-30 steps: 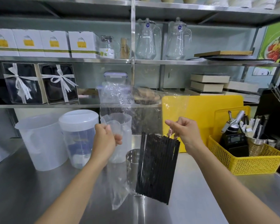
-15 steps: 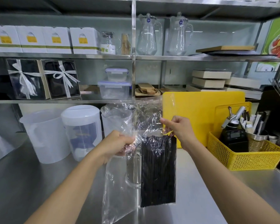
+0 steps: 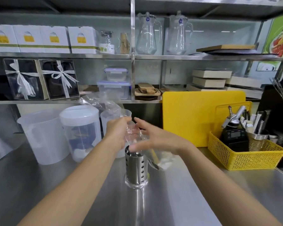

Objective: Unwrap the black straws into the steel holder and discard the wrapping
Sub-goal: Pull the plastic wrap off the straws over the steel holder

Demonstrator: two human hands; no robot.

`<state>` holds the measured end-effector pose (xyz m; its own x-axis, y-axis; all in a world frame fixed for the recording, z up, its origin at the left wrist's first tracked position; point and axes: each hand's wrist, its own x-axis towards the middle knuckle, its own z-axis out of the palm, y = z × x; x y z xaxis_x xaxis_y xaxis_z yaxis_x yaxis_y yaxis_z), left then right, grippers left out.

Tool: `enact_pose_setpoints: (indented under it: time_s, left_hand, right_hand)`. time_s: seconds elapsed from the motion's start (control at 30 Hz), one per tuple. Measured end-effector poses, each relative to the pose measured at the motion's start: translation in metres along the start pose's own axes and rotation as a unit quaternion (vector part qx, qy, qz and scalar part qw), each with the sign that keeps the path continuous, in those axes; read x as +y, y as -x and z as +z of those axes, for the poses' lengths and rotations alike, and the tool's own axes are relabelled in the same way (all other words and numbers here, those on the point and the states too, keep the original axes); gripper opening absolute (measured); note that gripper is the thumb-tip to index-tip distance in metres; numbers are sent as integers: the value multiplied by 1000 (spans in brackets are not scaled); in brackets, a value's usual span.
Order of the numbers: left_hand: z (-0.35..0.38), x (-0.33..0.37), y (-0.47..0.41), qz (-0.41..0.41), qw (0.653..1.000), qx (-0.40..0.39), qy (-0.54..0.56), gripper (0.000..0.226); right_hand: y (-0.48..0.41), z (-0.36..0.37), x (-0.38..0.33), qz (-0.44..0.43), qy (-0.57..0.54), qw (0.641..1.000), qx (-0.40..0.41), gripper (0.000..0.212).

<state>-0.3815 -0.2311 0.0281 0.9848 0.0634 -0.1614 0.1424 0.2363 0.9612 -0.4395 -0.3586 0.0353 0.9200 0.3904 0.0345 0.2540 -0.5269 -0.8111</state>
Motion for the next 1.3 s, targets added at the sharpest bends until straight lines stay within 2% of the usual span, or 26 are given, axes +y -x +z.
enact_pose_setpoints:
  time_s: [0.07, 0.1, 0.2, 0.23, 0.3, 0.37, 0.4, 0.43, 0.47, 0.5, 0.53, 0.57, 0.6, 0.63, 0.67, 0.7, 0.73, 0.83, 0.9, 0.97, 1.03, 1.07, 1.13, 1.17, 1.23, 1.3]
  left_hand:
    - [5, 1, 4, -1, 1000, -11, 25, 22]
    - [6, 1, 5, -8, 999, -29, 35, 25]
    - [6, 6, 14, -20, 992, -126, 19, 38]
    - [5, 8, 15, -2, 990, -141, -17, 45]
    - [1, 11, 17, 100, 988, -103, -50, 56]
    - [-11, 16, 17, 270, 961, -24, -48, 69]
    - [-18, 20, 18, 370, 925, -1, -88, 78]
    - [-24, 22, 16, 464, 869, 0, -172, 87]
    - [-28, 23, 14, 538, 794, -9, -282, 96]
    - [-30, 24, 12, 585, 704, -17, -401, 104]
    - [-31, 24, 9, 610, 610, -20, -505, 109]
    - [-29, 23, 6, 618, 535, -22, -576, 110]
    - [-26, 19, 2, 619, 485, -27, -618, 102]
    - [-23, 16, 1, 627, 451, -25, -635, 81]
    - [-20, 14, -1, 636, 435, -21, -637, 52]
    - [-17, 14, -1, 632, 437, -21, -640, 27]
    - [-15, 16, -1, 610, 463, -22, -643, 14]
    - [-16, 20, -6, 507, 597, -43, -620, 16]
    - [-17, 27, -9, 485, 650, -40, -584, 16]
    - [-16, 35, -10, 468, 671, -55, -572, 11]
    - [-15, 41, -11, 445, 694, -71, -561, 12]
    - [-15, 44, -11, 429, 709, -75, -554, 13]
    - [-15, 48, -12, 403, 736, -76, -538, 13]
    - [-14, 49, -13, 393, 749, -74, -528, 12]
    - [-14, 52, -13, 376, 776, -71, -502, 12]
    - [-13, 53, -13, 363, 793, -72, -484, 12]
  right_hand:
    - [-5, 12, 1, 14, 145, 988, 54, 100]
    - [-11, 15, 7, 20, 208, 971, 114, 92]
    - [-21, 11, 23, 28, 273, 924, 265, 25]
    - [-23, 5, 29, 28, 264, 921, 284, 17]
    - [-25, -9, 39, 29, 220, 937, 269, 16]
    - [-22, -23, 41, 20, 168, 965, 201, 20]
    - [-20, -28, 40, 18, 157, 974, 165, 22]
    - [-19, -34, 40, 18, 155, 979, 135, 21]
    - [-18, -39, 40, 18, 153, 982, 112, 18]
    - [-18, -43, 41, 14, 146, 985, 97, 12]
    - [-19, -46, 40, 11, 137, 987, 88, 8]
    - [-20, -48, 38, 5, 128, 988, 84, 8]
    - [-21, -48, 37, -4, 120, 989, 82, 11]
    - [-22, -48, 36, -13, 115, 990, 82, 17]
    - [-23, -48, 36, -22, 115, 990, 83, 19]
    - [-24, -49, 36, -26, 116, 990, 81, 19]
    - [-23, -50, 37, -27, 113, 990, 75, 18]
    - [-19, -58, 44, -21, 48, 996, 71, 25]
    - [-12, -69, 53, -17, -28, 997, 75, 38]
    - [-3, -80, 65, -22, -131, 990, 56, 54]
    - [7, -85, 75, -29, -250, 967, 37, 55]
    - [11, -86, 81, -29, -289, 956, 36, 67]
    - [16, -86, 96, -51, -335, 941, 9, 111]
    - [18, -86, 102, -61, -353, 934, -8, 121]
    - [18, -87, 114, -69, -363, 928, -43, 113]
    - [16, -86, 115, -55, -319, 943, -73, 102]
